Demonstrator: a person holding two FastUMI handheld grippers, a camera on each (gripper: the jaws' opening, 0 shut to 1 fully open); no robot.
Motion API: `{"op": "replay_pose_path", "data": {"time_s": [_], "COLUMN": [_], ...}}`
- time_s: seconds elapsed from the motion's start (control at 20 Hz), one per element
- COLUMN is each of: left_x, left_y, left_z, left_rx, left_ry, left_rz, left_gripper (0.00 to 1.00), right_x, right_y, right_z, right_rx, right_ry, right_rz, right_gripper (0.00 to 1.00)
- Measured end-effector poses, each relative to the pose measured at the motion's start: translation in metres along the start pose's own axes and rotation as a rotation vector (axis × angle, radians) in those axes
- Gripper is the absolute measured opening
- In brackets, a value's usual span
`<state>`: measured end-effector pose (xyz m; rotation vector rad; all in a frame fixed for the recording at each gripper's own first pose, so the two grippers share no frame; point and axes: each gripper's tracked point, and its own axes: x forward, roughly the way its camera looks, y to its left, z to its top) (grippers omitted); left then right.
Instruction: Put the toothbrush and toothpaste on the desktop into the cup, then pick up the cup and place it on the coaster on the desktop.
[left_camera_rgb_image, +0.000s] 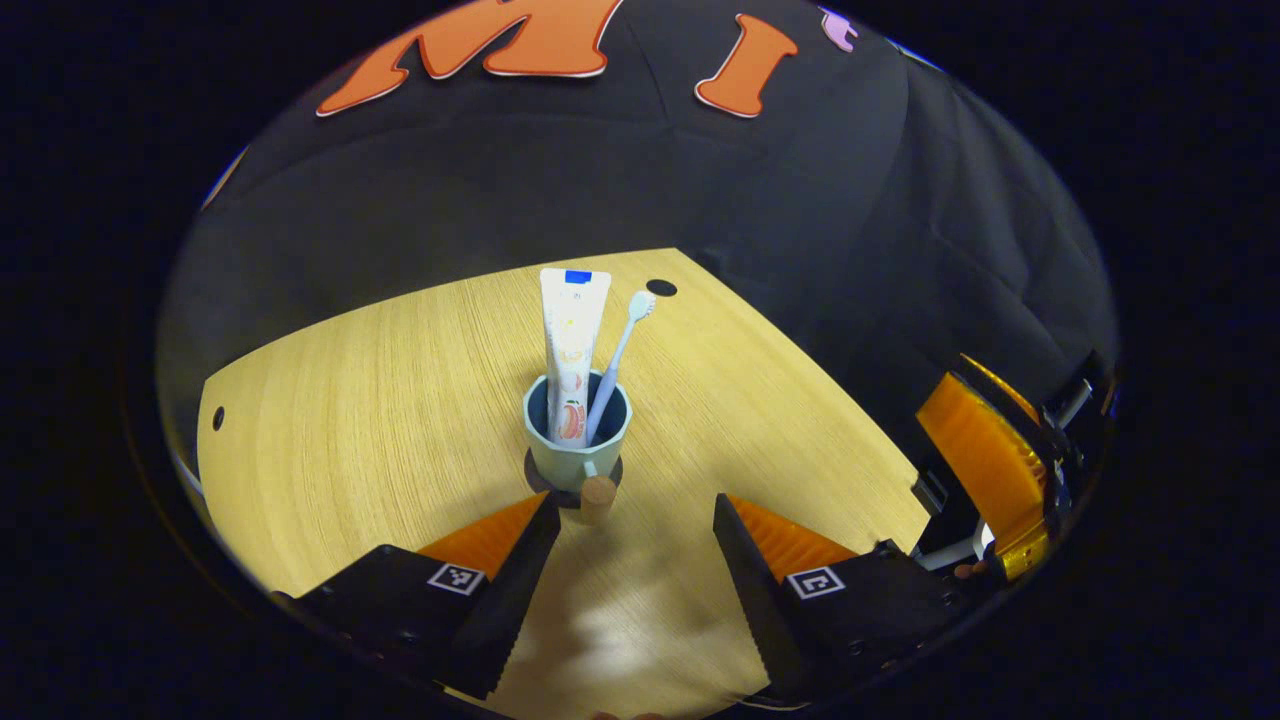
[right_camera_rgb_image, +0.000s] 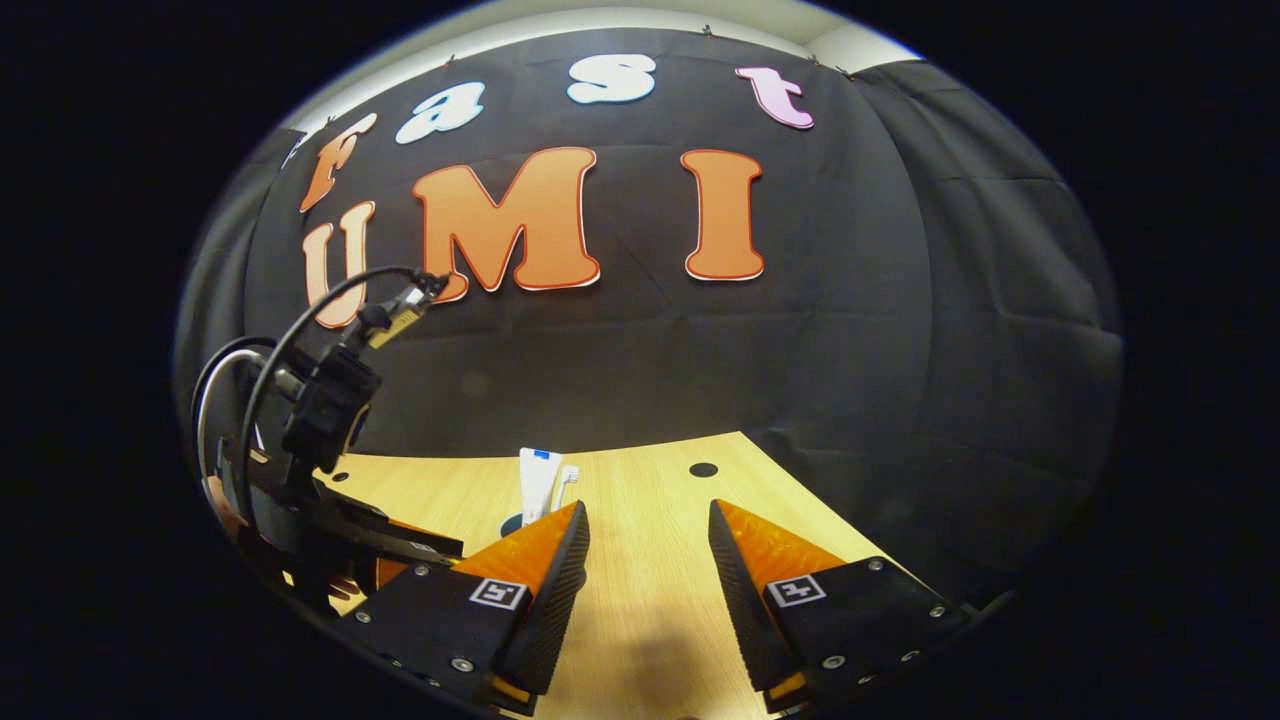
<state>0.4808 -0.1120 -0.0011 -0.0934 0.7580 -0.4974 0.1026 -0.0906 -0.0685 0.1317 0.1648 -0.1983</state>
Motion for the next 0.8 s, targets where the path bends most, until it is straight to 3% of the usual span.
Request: {"op": "replay_pose_path", "data": {"time_s": [0.25,0.3,0.35,0.6,0.8], "left_x": [-0.016,-0.020,-0.025,-0.041,-0.056], "left_y": [-0.002,-0.002,-0.003,-0.005,-0.011], "left_z": [0.001,0.006,0.010,0.021,0.025], "left_rx": [0.001,-0.002,-0.002,0.019,-0.016], "left_ry": [-0.089,-0.117,-0.144,-0.231,-0.269], "left_rz": [0.014,0.017,0.020,0.075,0.074], "left_gripper": [0.93,0.93,0.93,0.94,0.93], "right_x": [-0.014,-0.016,-0.018,-0.027,-0.036], "right_y": [0.003,0.003,0.002,-0.002,-0.008], "right_z": [-0.003,-0.002,-0.001,0.003,0.008], "right_rx": [-0.013,-0.015,-0.014,-0.004,-0.012], "right_ry": [0.003,0.003,0.002,-0.009,-0.024], "right_rz": [0.025,0.029,0.031,0.042,0.050], "right_gripper": [0.72,0.67,0.72,0.74,0.75]}}
